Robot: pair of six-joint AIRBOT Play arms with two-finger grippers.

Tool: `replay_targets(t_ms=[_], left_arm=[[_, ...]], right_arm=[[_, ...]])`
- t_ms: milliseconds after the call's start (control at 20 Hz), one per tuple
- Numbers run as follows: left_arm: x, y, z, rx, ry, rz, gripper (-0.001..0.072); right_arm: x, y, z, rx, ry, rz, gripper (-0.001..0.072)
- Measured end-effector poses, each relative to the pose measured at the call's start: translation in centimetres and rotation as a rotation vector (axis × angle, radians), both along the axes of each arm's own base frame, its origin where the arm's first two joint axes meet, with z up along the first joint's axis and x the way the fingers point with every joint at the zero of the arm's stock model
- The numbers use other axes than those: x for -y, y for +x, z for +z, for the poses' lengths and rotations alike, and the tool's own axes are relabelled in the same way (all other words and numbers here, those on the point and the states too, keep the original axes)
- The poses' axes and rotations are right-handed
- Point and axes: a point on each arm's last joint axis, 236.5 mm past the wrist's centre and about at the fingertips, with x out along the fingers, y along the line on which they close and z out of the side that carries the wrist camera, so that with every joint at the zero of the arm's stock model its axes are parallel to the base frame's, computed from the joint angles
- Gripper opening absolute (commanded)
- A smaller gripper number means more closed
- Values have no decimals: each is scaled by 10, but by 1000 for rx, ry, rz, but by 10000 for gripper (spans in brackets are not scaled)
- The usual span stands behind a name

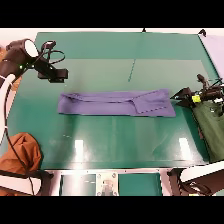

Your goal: Fold the shirts.

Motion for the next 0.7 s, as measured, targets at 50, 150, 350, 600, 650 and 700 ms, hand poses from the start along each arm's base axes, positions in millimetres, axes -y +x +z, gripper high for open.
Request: replay_targets(t_ms=[50,150,350,600,650,700], left_arm=[[5,-2,1,-6,-22,-6,28],[12,-4,3,-15,-57,-12,28],[23,-6,6,-22,-105,-21,28],[43,-8,13,-26,-189,-36,28],[52,-8,14,-24,-218,-45,28],[64,-8,15,-21,-250,-58,28]], right_arm=[[-3,-1,-5,-5,25,30,615],[-11,-2,-11,-11,76,76,614],[-28,2,-21,-14,106,148,613],[-39,22,-34,11,40,154,19],[-43,24,-35,7,35,155,14],[-46,26,-34,8,32,163,14]])
